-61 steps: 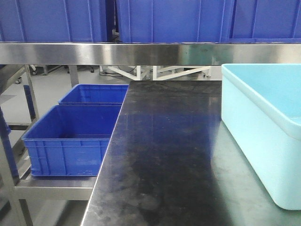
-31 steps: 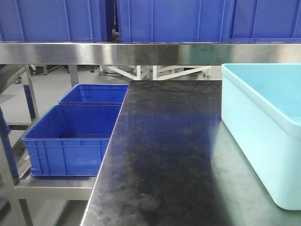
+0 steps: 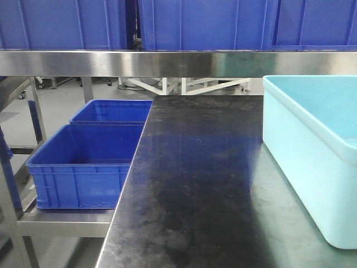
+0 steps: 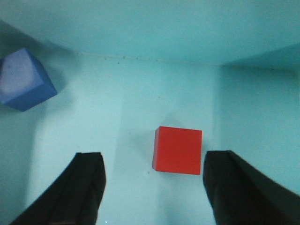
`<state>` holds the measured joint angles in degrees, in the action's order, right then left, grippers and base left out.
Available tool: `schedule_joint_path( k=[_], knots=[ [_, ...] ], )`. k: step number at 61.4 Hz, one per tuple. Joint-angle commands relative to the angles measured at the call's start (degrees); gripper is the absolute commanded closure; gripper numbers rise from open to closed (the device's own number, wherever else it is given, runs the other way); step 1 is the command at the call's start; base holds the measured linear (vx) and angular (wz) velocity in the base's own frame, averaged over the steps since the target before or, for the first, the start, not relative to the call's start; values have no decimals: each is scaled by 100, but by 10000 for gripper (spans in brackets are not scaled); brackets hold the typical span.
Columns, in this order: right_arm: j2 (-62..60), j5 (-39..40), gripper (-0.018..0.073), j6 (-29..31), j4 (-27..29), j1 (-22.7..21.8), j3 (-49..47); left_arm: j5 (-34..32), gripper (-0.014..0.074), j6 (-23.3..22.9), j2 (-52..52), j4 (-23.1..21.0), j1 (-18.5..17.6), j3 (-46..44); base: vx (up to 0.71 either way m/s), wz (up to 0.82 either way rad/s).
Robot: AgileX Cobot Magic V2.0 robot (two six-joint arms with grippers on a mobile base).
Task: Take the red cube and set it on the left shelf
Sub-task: 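Lower the right gripper into the light-blue bin toward the red cube, then close the right gripper around the red cube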
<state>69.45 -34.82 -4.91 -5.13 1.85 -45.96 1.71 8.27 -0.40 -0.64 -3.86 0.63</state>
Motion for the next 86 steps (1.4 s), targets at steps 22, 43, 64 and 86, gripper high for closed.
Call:
schedule_joint_path(
  k=[22, 43, 64, 86],
  knots=[
    [-98, 384, 5, -5, -107, 4, -210, -519, 491, 3, 47, -27, -3, 126, 0, 0],
    [-87, 270, -50, -5, -232, 4, -210, -519, 491, 3, 47, -27, -3, 126, 0, 0],
    [293, 391, -47, -5, -244, 4, -210, -519, 491, 3, 47, -27, -3, 126, 0, 0],
    [606, 510, -47, -11, -249, -219, -210, -519, 491, 3, 47, -27, -3, 126, 0, 0]
  ],
)
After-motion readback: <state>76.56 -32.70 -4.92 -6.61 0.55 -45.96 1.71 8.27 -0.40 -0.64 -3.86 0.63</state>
